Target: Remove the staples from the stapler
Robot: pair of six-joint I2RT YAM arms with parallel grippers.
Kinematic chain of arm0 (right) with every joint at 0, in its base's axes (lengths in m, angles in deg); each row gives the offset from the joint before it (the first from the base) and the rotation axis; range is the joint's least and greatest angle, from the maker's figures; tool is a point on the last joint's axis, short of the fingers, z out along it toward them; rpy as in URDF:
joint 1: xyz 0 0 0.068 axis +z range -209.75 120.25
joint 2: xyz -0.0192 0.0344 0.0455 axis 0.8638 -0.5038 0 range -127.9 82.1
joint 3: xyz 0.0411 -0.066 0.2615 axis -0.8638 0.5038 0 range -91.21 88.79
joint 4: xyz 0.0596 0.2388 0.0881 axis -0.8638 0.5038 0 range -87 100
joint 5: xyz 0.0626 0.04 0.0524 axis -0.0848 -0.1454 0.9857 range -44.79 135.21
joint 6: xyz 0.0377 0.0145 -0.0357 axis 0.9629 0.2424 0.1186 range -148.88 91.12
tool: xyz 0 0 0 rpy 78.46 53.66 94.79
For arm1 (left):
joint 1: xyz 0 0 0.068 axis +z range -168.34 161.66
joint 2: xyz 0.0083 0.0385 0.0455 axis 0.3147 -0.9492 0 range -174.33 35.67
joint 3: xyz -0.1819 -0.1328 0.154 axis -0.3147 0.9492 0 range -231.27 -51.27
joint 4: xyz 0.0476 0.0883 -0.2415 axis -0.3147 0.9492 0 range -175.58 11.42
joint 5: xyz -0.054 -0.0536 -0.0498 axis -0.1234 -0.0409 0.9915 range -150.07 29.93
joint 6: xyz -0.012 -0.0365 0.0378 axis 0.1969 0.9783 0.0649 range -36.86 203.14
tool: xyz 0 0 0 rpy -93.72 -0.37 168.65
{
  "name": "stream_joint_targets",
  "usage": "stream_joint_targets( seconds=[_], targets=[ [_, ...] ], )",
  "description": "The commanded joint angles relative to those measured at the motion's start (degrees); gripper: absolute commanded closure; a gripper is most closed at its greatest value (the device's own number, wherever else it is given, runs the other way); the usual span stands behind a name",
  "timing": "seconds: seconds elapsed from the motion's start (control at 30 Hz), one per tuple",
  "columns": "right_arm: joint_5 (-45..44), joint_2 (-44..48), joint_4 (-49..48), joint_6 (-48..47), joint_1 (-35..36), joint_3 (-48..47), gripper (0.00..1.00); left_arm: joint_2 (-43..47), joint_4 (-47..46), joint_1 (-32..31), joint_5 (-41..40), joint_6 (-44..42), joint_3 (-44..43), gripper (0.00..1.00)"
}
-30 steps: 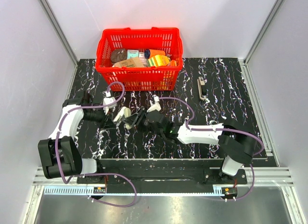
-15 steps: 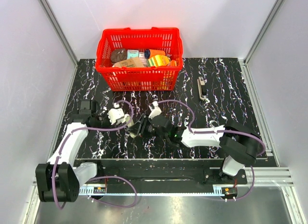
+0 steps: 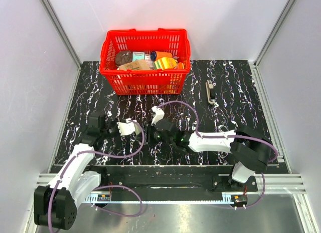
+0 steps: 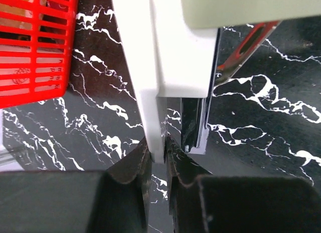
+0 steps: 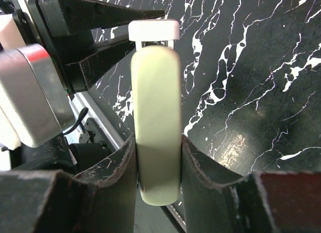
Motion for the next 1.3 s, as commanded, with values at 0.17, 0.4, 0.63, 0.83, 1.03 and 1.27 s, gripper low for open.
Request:
stream_joint_targets(
  seconds=[0.17, 0.4, 0.63, 0.83, 1.03, 1.27],
  targets=[
    [-3.7, -1.2, 1.4, -7.0, -1.0, -5.6, 1.00, 6.1, -18.7, -0.7, -5.9, -10.3, 9.5, 1.00],
    [-4.0, -3.5, 2.7, -8.8, -1.1, -8.3, 1.00, 5.5, -22.4, -1.4, -7.6, -13.0, 10.9, 1.00],
    [-4.0, -4.4, 2.5, -9.0, -1.1, -8.9, 1.00, 7.5, -24.8, -2.2, -8.6, -17.8, 14.2, 1.00],
    [-4.0, -4.8, 2.2, -8.7, -1.1, -8.8, 1.00, 8.3, -24.4, -2.9, -9.6, -20.1, 15.4, 1.00],
    [-4.1, -3.7, 2.9, -8.7, -1.1, -7.7, 1.00, 8.2, -23.8, -3.0, -11.3, -24.2, 16.1, 1.00],
    [-4.0, -3.9, 2.7, -7.8, -1.2, -6.1, 1.00, 11.4, -26.2, -3.2, -12.0, -34.1, 20.8, 1.00]
  ],
)
